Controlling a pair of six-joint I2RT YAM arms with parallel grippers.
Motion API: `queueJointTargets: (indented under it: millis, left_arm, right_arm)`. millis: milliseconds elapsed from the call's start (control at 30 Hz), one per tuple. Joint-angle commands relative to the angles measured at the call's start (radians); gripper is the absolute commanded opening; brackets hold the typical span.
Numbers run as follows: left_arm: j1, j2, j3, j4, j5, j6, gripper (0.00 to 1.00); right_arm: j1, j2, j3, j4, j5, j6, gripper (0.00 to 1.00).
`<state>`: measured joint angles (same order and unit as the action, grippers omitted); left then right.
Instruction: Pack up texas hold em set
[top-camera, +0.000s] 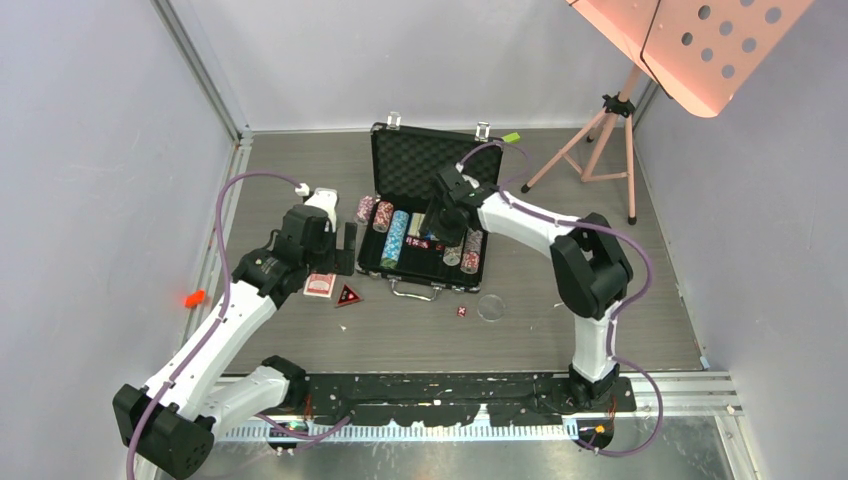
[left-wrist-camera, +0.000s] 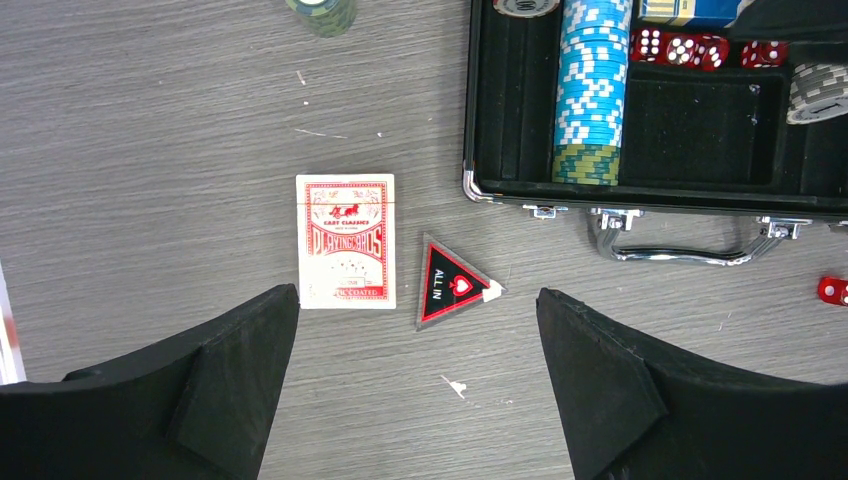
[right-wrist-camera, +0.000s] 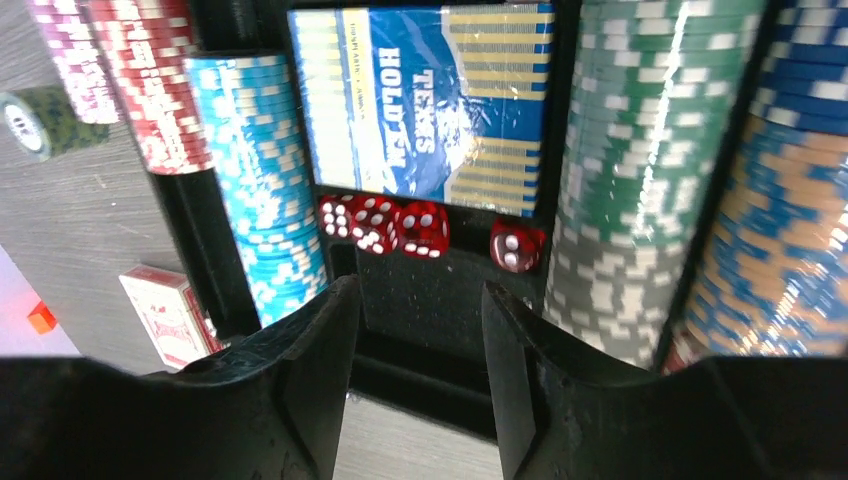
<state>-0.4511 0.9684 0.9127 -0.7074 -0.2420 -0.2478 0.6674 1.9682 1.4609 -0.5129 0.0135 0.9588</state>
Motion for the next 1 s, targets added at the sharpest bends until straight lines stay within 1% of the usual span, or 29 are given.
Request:
queueJointTargets:
  millis: [0,167,200,267,367,467,567,667,833,967]
  left_arm:
    - [0.003,-0.017,0.002,0.029,0.015,0.023,0.92]
    - [0.003,-0.016,0.003,0.029,0.016,0.024,0.92]
    - [0.003,-0.015,0.003,0.029,0.018,0.024,0.92]
    - [0.003,-0.014,0.004,0.03,0.021,0.024,0.92]
    - [0.003,-0.014,0.005,0.029,0.023,0.024,0.92]
    - [0.003,-0.015,0.005,0.029,0.025,0.023,0.92]
    - [0.003,-0.015,0.003,0.029,0.029,0.022,0.92]
    - [0.003,-0.016,0.003,0.028,0.03,0.022,0.92]
    - [0.003,-0.018,0.0,0.027,0.029,0.022,0.92]
    - [0.003,-0.017,0.0,0.027,0.027,0.022,0.92]
  right_arm:
    - [0.031,-0.175,-0.026,-0.049,0.132,-0.073,0.54]
    - [0.102,-0.318,-0.138,-0.103,0.246,-0.081,0.51]
    - [0.115,-0.355,-0.168,-0.112,0.263,-0.069,0.51]
    - [0.181,-0.402,-0.218,-0.143,0.318,-0.043,0.5]
    - [0.233,-0.456,-0.296,-0.178,0.356,0.012,0.49]
    - [0.283,-0.526,-0.417,-0.159,0.38,0.09,0.46]
    - [0.314,-0.586,-0.54,-0.073,0.395,0.158,0.44]
    - [0.333,-0.6,-0.596,-0.005,0.412,0.187,0.44]
    - [0.334,-0.542,-0.586,-0.019,0.416,0.196,0.43]
    - [0.335,-0.5,-0.583,0.005,0.396,0.2,0.42]
